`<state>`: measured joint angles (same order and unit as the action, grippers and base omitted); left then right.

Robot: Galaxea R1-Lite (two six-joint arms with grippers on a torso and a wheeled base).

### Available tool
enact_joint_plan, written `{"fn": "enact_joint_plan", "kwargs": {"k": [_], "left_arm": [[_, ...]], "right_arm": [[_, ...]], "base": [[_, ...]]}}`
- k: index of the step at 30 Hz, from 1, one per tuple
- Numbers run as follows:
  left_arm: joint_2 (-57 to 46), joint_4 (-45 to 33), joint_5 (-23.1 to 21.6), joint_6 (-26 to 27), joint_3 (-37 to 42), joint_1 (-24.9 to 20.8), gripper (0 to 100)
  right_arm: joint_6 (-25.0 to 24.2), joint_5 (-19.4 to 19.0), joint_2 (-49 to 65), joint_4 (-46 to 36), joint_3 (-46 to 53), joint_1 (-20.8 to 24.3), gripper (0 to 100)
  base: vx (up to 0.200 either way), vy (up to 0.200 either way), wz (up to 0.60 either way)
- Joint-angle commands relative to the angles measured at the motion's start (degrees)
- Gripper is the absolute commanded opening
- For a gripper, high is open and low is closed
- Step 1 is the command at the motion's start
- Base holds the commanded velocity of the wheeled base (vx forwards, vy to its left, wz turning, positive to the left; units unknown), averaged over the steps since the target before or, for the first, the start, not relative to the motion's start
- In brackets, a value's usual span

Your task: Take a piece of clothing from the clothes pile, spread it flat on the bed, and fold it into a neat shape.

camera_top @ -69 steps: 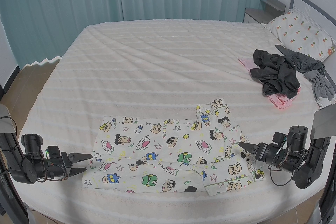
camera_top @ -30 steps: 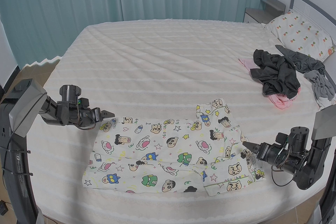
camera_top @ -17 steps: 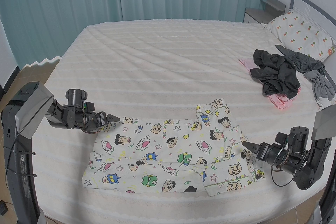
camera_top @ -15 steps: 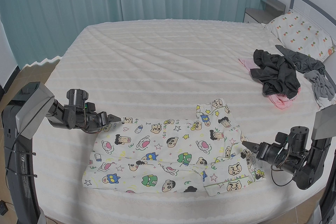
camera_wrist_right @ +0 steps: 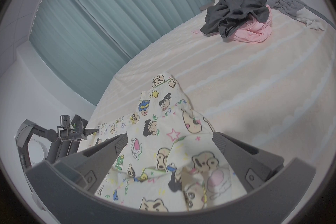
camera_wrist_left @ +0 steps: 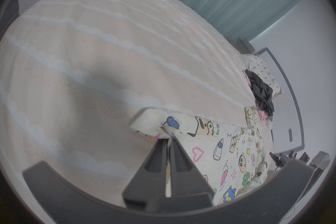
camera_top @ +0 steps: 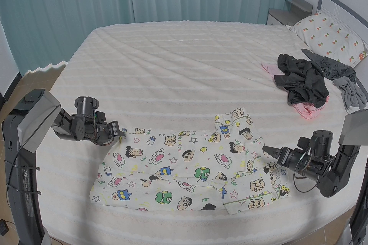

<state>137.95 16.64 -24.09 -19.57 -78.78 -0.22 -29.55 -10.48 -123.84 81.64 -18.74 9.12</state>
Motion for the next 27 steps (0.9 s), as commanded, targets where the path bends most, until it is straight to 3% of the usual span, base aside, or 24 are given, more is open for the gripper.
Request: {"fn": "enact_joint_plan", "kwargs": {"k": [1, 7, 14, 21, 27], "left_arm": [[-3.3, 1.7, 4.8, -5.0, 0.2, 0.0, 0], [-4.6, 5.2, 10.5, -9.0, 0.4, -0.7, 0], [-4.6, 5.4, 10.9, -9.2, 2.3, -1.0, 0], [-4.9, 5.4, 10.8, -9.2, 3.2, -1.0, 0], [-6.1, 5.3, 10.8, -9.3, 3.8, -1.1, 0]], "right_arm": [[0.0, 0.0, -0.3, -15.9, -16.7, -1.1, 100], [2.2, -0.8, -3.0, -37.3, -35.5, -3.1, 100], [5.7, -3.4, -11.9, -50.4, -52.0, -3.6, 100], [6.3, -5.2, -19.2, -59.3, -64.8, -2.1, 100], [7.4, -7.2, -20.9, -59.3, -65.9, -0.3, 100]], "base": [[0.0, 0.0, 0.0], [0.0, 0.0, 0.0], [0.0, 0.0, 0.0], [0.0, 0.0, 0.0], [0.0, 0.0, 0.0]]}}
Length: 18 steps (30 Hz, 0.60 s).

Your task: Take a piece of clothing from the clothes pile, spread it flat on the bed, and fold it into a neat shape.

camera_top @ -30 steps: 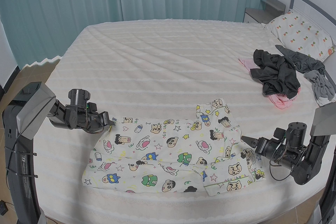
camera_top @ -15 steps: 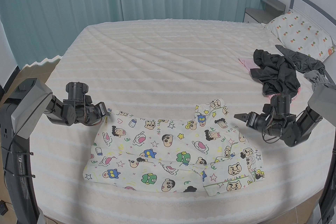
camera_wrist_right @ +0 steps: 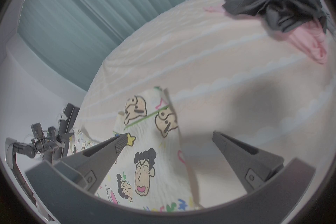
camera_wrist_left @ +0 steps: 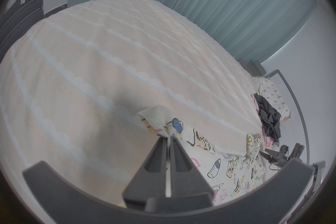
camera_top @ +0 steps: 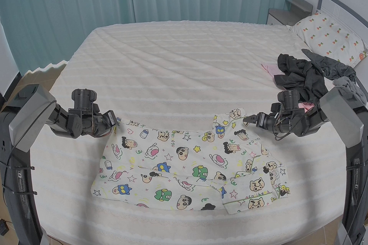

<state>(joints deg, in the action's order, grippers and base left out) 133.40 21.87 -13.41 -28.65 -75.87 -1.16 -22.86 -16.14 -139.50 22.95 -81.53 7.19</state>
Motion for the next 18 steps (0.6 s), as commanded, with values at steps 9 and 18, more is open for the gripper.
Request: {"fn": "enact_joint_plan", "kwargs": {"k": [9, 18], "left_arm": [[-2.5, 0.0, 0.1, -0.2, 2.3, -0.1, 0], [-2.8, 0.1, 0.1, 0.1, 2.6, -0.2, 0]], "right_arm": [[0.8, -1.9, -6.1, -0.5, -5.0, 4.1, 0], [0.2, -1.6, -4.6, 0.6, -3.9, 3.4, 0]], "base": [[0.0, 0.0, 0.0], [0.0, 0.0, 0.0]]}}
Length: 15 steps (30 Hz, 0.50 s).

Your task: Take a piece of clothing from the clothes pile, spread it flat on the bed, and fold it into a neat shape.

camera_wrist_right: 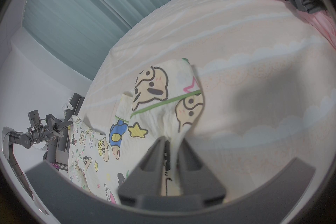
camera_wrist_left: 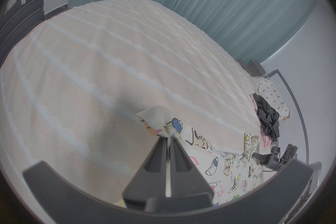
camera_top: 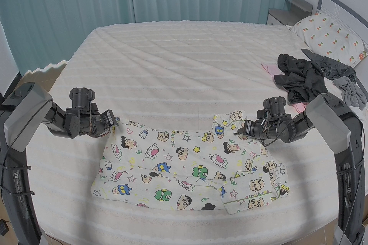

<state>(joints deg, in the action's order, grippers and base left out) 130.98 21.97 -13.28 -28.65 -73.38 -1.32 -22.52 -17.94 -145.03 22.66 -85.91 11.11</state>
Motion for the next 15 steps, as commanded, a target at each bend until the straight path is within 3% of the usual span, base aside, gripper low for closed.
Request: {"fn": "enact_joint_plan", "kwargs": {"k": [1, 4, 5, 7, 12, 15], "left_arm": [[-0.5, 0.0, 0.0, 0.0, 0.1, 0.0, 0], [-0.8, 0.0, 0.0, 0.1, 0.2, 0.0, 0], [-1.1, -0.1, 0.1, 0.0, 0.3, 0.1, 0], [-1.2, -0.1, 0.2, 0.0, 0.3, 0.1, 0], [-2.4, 0.1, 2.0, 0.0, 1.0, 0.1, 0], [-2.4, 0.1, 2.9, 0.0, 1.4, 0.1, 0]], "right_arm": [[-0.3, 0.2, 1.2, 2.1, 1.1, -0.7, 0], [-0.5, 0.1, 1.6, 3.6, 2.0, -1.0, 0], [-0.9, -0.1, 2.7, 9.1, 5.3, -1.6, 0], [-1.4, -0.2, 3.2, 11.2, 6.9, -2.0, 0], [-6.0, -0.5, 6.1, 19.3, 12.5, -2.1, 0], [-7.4, -3.1, 6.9, 22.1, 14.8, -2.4, 0]], "base": [[0.0, 0.0, 0.0], [0.0, 0.0, 0.0], [0.0, 0.0, 0.0], [0.0, 0.0, 0.0], [0.0, 0.0, 0.0], [0.0, 0.0, 0.0]]}}
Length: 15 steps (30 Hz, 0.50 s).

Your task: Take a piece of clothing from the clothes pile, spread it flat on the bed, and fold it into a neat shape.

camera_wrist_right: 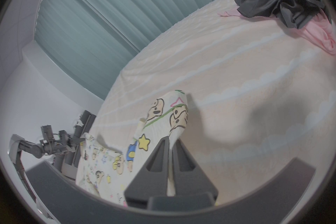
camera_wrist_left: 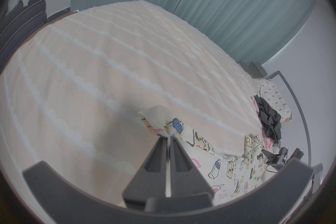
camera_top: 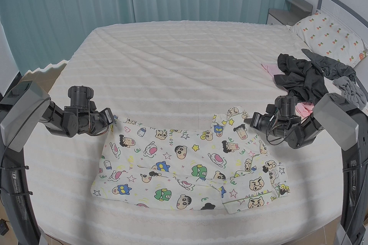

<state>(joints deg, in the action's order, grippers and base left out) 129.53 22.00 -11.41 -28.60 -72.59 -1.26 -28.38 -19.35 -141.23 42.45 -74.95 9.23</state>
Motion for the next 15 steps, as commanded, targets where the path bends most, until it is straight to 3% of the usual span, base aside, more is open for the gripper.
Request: {"fn": "enact_joint_plan", "kwargs": {"k": [1, 11, 12, 15], "left_arm": [[-0.9, 0.1, 1.0, -0.1, 0.6, 0.0, 0], [-0.9, 0.1, 1.9, 0.1, 0.7, 0.0, 0], [-0.8, 0.1, 1.9, 0.1, 0.8, -0.1, 0], [-0.8, 0.1, 1.9, 0.2, 0.7, 0.0, 0]], "right_arm": [[-1.5, -1.7, 3.1, 2.4, 3.8, -0.5, 0], [-1.6, -2.6, 2.7, 1.5, 3.7, -0.4, 0], [-1.6, -2.7, 2.3, 1.6, 3.7, -0.3, 100], [-1.3, -2.9, 1.5, 1.5, 3.8, -0.3, 100]], "base": [[0.0, 0.0, 0.0], [0.0, 0.0, 0.0], [0.0, 0.0, 0.0], [0.0, 0.0, 0.0]]}}
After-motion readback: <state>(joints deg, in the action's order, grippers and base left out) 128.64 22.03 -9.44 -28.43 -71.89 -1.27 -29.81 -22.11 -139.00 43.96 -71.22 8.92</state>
